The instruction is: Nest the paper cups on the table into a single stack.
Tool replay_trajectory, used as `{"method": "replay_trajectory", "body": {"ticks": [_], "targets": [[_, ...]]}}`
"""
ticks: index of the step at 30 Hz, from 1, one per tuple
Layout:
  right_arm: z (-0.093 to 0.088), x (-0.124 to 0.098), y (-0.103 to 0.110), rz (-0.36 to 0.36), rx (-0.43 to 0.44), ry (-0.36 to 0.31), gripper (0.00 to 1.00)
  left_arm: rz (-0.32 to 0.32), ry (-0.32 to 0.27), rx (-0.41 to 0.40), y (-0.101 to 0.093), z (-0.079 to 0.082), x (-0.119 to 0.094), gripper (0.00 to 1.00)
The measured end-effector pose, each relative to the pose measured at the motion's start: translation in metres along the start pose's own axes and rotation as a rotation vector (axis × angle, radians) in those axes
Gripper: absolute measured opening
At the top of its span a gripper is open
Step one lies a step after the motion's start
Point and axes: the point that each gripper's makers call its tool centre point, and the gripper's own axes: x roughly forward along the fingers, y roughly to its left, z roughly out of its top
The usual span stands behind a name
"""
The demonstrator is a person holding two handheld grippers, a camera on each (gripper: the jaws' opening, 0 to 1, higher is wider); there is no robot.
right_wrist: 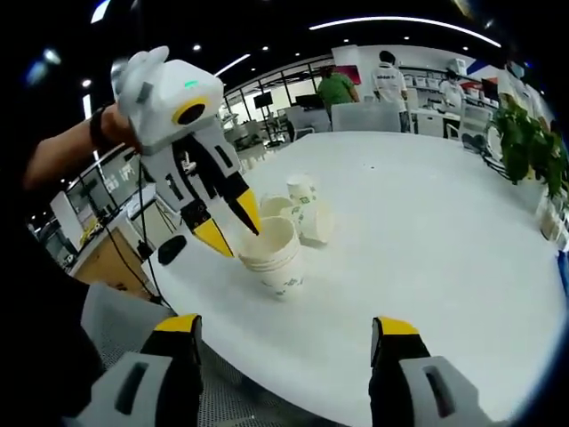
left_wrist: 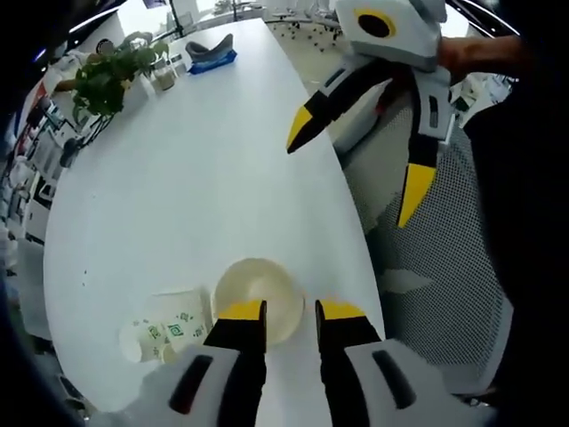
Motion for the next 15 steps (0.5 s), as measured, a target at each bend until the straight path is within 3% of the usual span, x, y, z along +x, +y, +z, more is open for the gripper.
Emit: {"method": "replay_trajectory", "body": {"ticks": [10, 15], "targets": [[-0.001, 0.003, 0.005, 0.005, -0.003, 0.007, 0.78, 0.066, -0.085, -0.031, 0.004, 0.010, -0.031, 0.29], [0.001, 0.003, 0.005, 0.008, -0.006, 0.011, 0.78, 0.100, -0.122, -0.061, 0.014, 0.007, -0.041, 0.30]]}}
